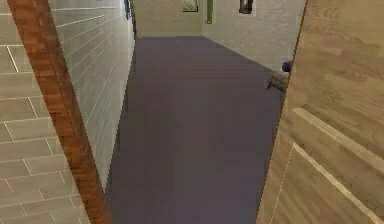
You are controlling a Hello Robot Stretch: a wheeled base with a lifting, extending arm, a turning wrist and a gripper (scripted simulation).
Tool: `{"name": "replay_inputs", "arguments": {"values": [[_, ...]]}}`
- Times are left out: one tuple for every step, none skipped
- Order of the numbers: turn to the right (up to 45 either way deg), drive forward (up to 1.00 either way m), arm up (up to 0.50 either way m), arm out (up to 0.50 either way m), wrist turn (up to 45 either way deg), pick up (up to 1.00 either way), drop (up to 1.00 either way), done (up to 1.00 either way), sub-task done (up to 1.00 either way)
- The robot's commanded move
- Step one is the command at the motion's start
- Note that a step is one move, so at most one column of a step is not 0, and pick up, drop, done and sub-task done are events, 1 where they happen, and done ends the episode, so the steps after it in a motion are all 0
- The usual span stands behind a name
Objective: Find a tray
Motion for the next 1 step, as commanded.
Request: {"name": "replay_inputs", "arguments": {"values": [[-3.0, 0.0, 0.0, 0.0, 0.0, 0.0, 0.0, 0.0, 0.0]]}}
